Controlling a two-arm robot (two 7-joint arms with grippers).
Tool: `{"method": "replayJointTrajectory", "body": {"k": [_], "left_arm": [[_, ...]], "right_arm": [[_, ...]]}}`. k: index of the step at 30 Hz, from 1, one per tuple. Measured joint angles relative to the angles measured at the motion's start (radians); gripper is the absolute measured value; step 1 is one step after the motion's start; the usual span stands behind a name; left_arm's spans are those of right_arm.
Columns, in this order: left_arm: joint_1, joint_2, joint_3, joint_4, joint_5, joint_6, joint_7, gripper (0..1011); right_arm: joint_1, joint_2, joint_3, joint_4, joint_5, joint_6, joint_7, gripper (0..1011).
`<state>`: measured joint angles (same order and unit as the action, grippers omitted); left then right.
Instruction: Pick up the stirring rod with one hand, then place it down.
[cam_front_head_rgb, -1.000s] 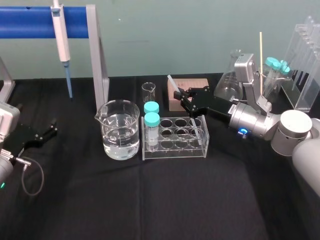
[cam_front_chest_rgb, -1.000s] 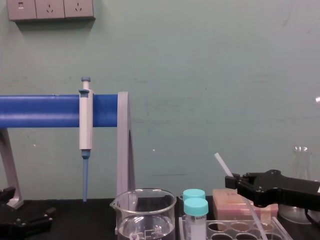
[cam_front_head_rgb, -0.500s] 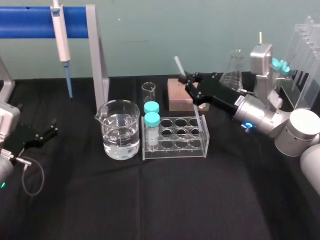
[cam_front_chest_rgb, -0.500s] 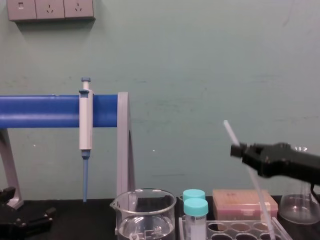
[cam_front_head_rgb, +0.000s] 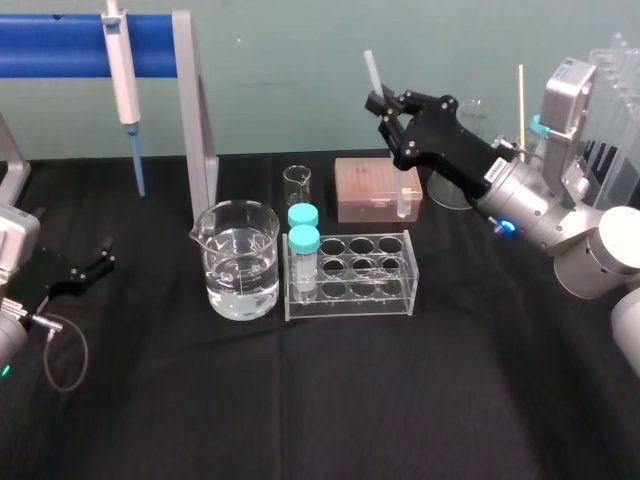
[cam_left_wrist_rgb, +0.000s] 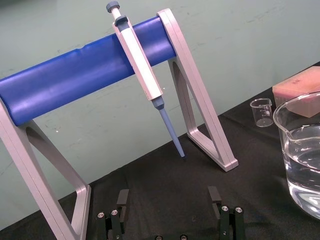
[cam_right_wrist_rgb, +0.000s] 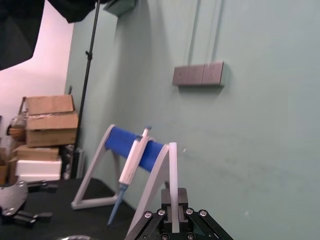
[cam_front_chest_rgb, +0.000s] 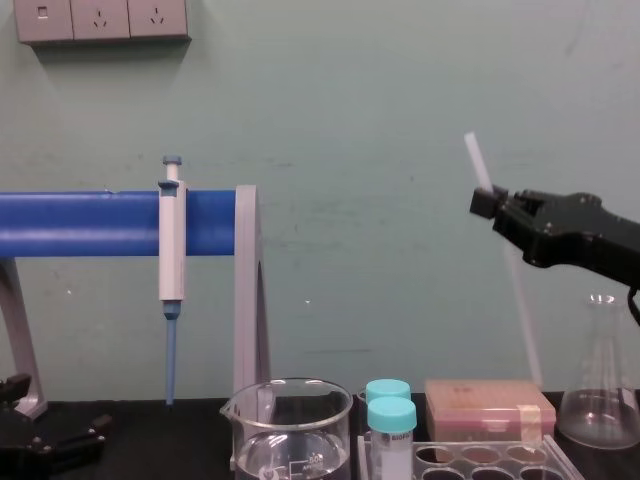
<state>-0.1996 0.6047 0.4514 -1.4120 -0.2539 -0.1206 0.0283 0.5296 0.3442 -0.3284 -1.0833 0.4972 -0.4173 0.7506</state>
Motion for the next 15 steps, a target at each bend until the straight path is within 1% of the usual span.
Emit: {"method": "replayJointTrajectory", "body": {"k": [1,2,4,5,8,10,15], "left_arm": [[0.0,0.0,0.0,0.0,0.0,0.0,0.0,1000],[0.0,0.0,0.0,0.0,0.0,0.0,0.0,1000],[0.0,0.0,0.0,0.0,0.0,0.0,0.0,1000],[0.0,0.0,0.0,0.0,0.0,0.0,0.0,1000],[0.0,0.0,0.0,0.0,0.0,0.0,0.0,1000],[0.0,0.0,0.0,0.0,0.0,0.0,0.0,1000],[0.0,0.0,0.0,0.0,0.0,0.0,0.0,1000]], "right_arm": [[-0.002,-0.001,0.002,-0.002,-0.004,-0.012,-0.004,66],[-0.006,-0.004,0.006,-0.003,-0.012,-0.038,-0.014,66],[-0.011,-0.008,0.012,-0.003,-0.021,-0.066,-0.027,66],[-0.017,-0.014,0.018,0.0,-0.031,-0.092,-0.041,66],[-0.028,-0.024,0.028,0.006,-0.048,-0.129,-0.063,66],[-0.046,-0.039,0.044,0.015,-0.069,-0.177,-0.094,66],[-0.067,-0.059,0.064,0.029,-0.091,-0.217,-0.128,66]]}}
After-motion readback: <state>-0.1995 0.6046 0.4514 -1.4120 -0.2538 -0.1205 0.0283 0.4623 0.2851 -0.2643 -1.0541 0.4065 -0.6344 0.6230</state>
